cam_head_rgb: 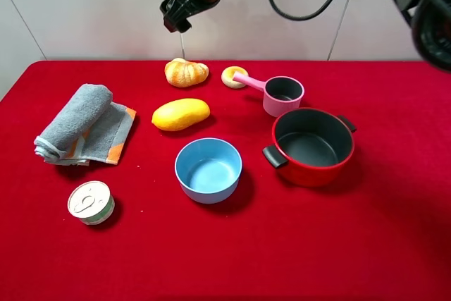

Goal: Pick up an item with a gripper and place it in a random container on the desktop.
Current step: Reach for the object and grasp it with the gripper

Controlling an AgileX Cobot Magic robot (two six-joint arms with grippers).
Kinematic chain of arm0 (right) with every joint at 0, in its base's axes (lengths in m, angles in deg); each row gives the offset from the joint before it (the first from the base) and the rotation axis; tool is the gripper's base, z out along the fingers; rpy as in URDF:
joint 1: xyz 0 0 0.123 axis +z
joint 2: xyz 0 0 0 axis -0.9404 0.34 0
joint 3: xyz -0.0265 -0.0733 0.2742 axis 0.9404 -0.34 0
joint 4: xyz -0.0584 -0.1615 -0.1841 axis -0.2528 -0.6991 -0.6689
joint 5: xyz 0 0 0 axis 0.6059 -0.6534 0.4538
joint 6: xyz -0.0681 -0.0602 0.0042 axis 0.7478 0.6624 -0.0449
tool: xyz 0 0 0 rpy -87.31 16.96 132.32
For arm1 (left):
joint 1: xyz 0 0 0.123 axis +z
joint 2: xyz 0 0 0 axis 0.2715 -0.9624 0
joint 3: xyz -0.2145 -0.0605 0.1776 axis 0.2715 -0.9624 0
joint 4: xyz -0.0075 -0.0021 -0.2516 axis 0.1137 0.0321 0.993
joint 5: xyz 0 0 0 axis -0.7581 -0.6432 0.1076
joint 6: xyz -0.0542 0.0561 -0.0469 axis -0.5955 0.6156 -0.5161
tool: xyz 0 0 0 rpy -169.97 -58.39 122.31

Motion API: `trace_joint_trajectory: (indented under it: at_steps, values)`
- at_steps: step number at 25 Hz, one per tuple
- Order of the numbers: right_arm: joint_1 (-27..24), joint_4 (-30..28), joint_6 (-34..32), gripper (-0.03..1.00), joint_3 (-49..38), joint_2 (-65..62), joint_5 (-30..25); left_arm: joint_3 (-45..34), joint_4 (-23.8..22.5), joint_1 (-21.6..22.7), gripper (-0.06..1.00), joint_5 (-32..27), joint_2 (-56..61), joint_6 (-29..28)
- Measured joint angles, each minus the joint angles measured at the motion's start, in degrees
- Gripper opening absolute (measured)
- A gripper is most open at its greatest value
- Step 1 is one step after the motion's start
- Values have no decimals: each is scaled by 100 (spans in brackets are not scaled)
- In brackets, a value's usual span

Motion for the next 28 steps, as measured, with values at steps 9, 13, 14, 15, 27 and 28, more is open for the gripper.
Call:
trace_joint_trajectory:
  at_steps: [9,13,14,15,27,28]
  values:
    - [0,74,41,69,0,455,683,0,0,0,95,0,0,0]
    - [-6,249,217,69,5,642,980,0,0,0,95,0,0,0]
    - [-6,304,271,69,5,697,1034,0,0,0,95,0,0,0]
    - [-6,353,338,69,5,750,1114,0,0,0,95,0,0,0]
    - [-9,577,648,69,11,1209,1763,0,0,0,95,0,0,0]
    - [-18,595,654,69,11,1247,1794,0,0,0,95,0,0,0]
